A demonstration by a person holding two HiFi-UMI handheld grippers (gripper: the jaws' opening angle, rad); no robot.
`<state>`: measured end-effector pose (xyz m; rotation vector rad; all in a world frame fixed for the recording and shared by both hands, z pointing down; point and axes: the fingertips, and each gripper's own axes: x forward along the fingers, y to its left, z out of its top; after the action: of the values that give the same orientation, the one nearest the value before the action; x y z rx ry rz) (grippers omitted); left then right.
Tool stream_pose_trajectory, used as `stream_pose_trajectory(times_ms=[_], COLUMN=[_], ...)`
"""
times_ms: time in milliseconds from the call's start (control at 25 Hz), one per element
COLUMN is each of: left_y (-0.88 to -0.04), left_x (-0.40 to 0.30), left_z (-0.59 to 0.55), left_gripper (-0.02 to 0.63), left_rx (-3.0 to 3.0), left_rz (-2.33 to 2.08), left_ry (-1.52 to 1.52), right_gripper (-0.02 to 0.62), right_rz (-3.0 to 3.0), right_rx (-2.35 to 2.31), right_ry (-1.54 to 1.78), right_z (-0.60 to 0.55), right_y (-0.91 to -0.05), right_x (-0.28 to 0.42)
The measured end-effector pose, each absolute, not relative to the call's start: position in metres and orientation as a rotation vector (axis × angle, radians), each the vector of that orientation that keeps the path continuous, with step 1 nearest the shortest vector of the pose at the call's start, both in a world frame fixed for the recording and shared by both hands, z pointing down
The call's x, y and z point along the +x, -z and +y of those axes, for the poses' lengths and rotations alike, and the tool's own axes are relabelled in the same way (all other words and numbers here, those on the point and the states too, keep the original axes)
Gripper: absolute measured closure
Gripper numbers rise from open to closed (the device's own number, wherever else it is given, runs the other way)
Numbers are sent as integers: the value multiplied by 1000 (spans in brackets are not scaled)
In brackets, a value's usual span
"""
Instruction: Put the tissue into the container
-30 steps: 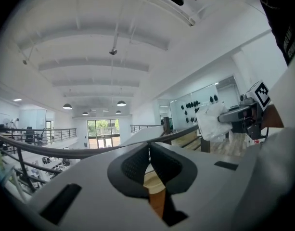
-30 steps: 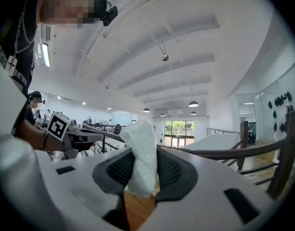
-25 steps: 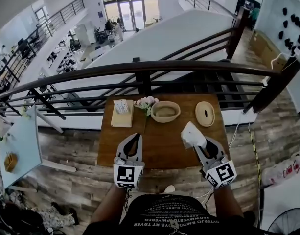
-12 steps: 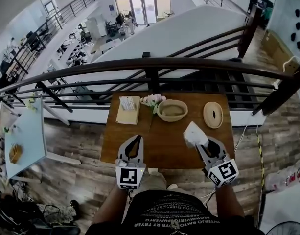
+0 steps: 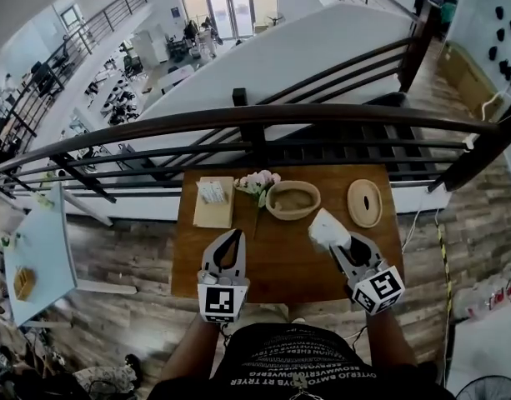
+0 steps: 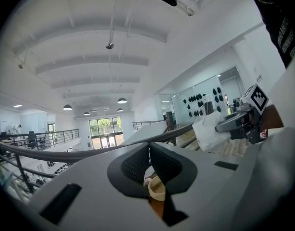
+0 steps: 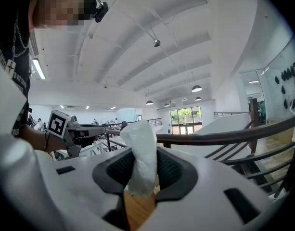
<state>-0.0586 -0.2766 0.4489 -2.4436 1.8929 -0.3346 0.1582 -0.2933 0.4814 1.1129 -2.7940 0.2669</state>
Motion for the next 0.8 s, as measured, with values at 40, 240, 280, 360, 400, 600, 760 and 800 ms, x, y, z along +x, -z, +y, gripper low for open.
stream_pose_trajectory(times_ms=[40, 240, 280, 360, 400, 600, 760, 800], left_y=[-449, -460, -463, -470, -473, -487, -499, -503], left_x=[-61, -74, -77, -82, -84, -98, -114, -118], left_z=[-285, -326, -333, -348, -355, -384, -401, -406], left_gripper=[572, 572, 572, 572, 572, 572, 572, 572], left_rx=[-2450, -2495, -2504, -2518, -2524, -2542, -2546, -2547], left_rz=[1887, 1875, 1872, 1866, 1864, 1872, 1891, 1895], left_ry=[329, 339, 347, 364, 372, 412, 442, 454], right_gripper=[469, 469, 469, 469, 469, 468, 468, 468], right_rz=[-2787, -2752, -2744, -2726, -2716, -2662, -2608, -2592], right_rx=[1115, 1121, 1116, 1107, 1104, 1075, 1034, 1027], right_ry=[-278, -379, -397, -428, -446, -555, -647, -679], right_z=[-301, -342, -350, -366, -374, -411, -443, -451], right_y=[-484, -506, -512, -524, -531, -574, -616, -628], right_x=[155, 138, 133, 126, 123, 107, 94, 91])
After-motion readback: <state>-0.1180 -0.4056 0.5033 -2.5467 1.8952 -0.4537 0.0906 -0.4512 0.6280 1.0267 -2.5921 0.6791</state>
